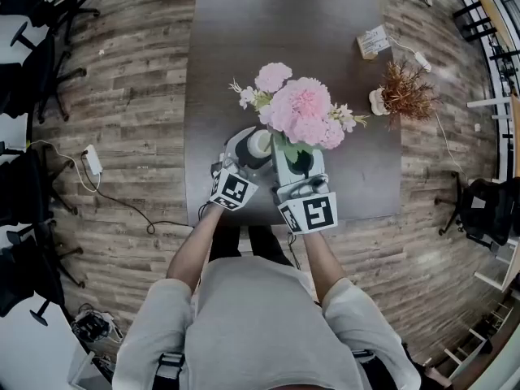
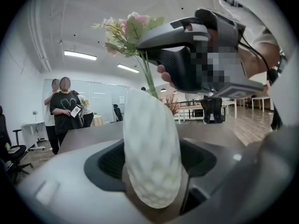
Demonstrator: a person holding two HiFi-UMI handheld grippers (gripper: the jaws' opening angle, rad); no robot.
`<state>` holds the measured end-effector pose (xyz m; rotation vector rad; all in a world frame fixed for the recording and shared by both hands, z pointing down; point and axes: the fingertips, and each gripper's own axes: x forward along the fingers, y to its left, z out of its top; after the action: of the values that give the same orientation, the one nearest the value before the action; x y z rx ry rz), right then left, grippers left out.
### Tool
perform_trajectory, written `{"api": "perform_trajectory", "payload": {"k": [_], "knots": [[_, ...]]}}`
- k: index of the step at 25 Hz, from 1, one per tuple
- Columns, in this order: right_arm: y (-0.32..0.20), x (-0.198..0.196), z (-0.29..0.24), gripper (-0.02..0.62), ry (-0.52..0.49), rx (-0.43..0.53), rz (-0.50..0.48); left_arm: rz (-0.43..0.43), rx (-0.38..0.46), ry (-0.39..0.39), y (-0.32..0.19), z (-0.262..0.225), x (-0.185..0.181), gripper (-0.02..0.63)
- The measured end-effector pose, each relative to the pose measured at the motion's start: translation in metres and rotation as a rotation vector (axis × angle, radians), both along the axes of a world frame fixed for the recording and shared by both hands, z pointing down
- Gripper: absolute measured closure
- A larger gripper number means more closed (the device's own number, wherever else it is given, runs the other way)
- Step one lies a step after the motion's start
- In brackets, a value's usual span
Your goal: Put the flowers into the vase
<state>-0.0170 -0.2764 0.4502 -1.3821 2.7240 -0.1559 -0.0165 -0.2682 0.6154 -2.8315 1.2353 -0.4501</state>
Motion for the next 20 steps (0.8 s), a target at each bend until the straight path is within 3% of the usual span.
{"api": "perform_trajectory", "payload": {"k": [7, 14, 18, 20], "knots": [[0.017, -0.006, 0.040, 0.522, 0.051, -0.040, 0.014, -0.008, 0.003, 0.005, 0.001, -0.001, 0.000, 0.261], [0.038, -0.008, 0.089, 0.492, 0.239, -0.060, 0.020, -0.013, 0.006, 0.007, 0.003, 0.000, -0.002, 0.261], [0.041, -0.003, 0.099, 0.467, 0.204, -0.138, 0.034, -0.021, 0.011, 0.012, 0.001, 0.000, -0.002, 0.261], [0.044, -0.002, 0.098, 0.411, 0.166, -0.180, 0.018, -0.020, 0.013, 0.014, 0.002, 0.000, -0.001, 0.261]]}}
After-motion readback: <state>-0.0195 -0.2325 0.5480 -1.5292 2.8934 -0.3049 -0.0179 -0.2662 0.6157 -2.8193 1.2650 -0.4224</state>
